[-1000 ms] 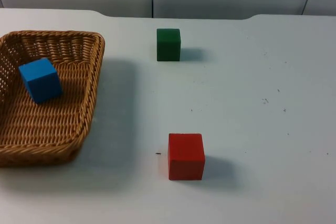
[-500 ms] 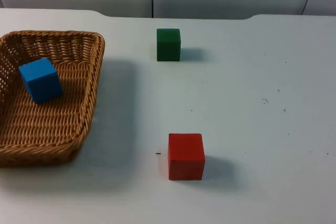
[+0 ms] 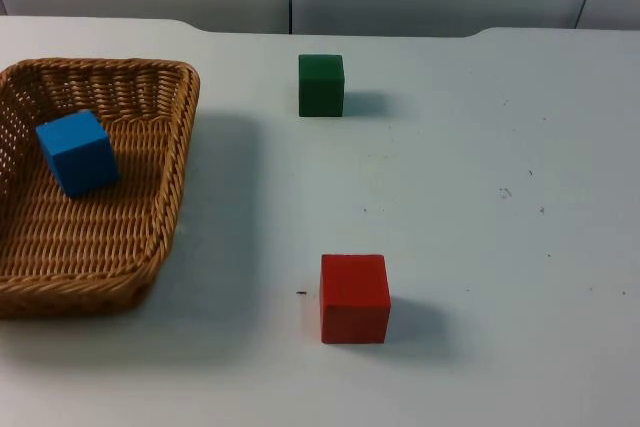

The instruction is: Pick up the basket with the left hand and place the blue cube into the basket with the right hand.

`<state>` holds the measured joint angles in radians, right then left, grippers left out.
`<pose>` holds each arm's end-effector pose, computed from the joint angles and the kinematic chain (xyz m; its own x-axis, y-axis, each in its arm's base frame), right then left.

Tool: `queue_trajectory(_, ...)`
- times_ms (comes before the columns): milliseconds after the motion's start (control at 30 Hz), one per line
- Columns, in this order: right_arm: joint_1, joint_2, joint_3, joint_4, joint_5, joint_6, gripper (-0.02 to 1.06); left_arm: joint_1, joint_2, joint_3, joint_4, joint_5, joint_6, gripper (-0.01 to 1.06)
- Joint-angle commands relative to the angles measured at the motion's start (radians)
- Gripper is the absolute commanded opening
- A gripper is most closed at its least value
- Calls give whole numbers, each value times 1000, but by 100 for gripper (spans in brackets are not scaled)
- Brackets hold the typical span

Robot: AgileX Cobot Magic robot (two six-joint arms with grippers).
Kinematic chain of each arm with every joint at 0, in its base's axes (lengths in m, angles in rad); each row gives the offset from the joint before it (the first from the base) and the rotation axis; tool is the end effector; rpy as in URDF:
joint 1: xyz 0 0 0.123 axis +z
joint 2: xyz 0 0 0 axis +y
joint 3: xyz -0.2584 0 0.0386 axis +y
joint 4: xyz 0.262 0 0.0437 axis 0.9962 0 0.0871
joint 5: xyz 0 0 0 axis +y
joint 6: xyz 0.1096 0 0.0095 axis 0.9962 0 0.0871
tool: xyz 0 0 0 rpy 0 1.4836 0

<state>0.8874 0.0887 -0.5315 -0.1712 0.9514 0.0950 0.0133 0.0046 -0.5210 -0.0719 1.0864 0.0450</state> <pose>0.0521 0.0398 0.2921 -0.2508 -0.3159 -0.9151 -0.6890 0.7222 -0.0605 0.0454 -0.0064 0.2792 -0.4628 0.0053 -0.8865 0.0484 0.9986 -0.0193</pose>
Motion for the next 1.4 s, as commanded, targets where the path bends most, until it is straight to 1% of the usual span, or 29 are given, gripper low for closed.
queue_trajectory(0, 4, -62, 1, 4, 8, 21, 96, -4, -5, 8, -9, -10, -3, 105)
queue_trajectory(100, 4, -89, -3, 9, 32, 33, 96, -4, -5, 8, -9, -10, -3, 105)
queue_trajectory(133, 4, -89, -3, 13, 55, 35, 96, -4, -5, 8, -9, -10, -3, 105)
queue_trajectory(200, 4, -89, -4, 13, 132, 33, 96, -4, -5, 8, -9, -10, -3, 105)
queue_trajectory(333, 4, -89, -4, 13, 162, 11, 96, -4, -5, 8, -9, -10, -3, 105)
queue_trajectory(533, 4, -89, 8, -12, 155, -45, 96, -4, -5, 8, -9, -10, -3, 105)
queue_trajectory(600, 4, -89, 17, -2, 124, -67, 96, -4, -5, 8, -9, -10, -3, 105)
queue_trajectory(633, 4, -89, 17, 12, 123, -79, 96, -4, -5, 8, -9, -10, -3, 105)
queue_trajectory(833, 4, -89, 19, 14, 114, -82, 96, -4, -5, 8, -9, -10, -3, 105)
queue_trajectory(900, 4, -89, 19, 30, 114, -103, 96, -4, -5, 8, -9, -10, -3, 105)
queue_trajectory(1100, 4, -89, 19, 30, 114, -101, 96, -4, -5, 8, -9, -10, -3, 105)
queue_trajectory(1300, 4, -89, 22, 30, 121, -45, 96, -4, -5, 8, -9, -10, -3, 105)
queue_trajectory(1367, 4, -89, 24, 30, 124, -46, 96, -4, -5, 8, -9, -10, -3, 105)
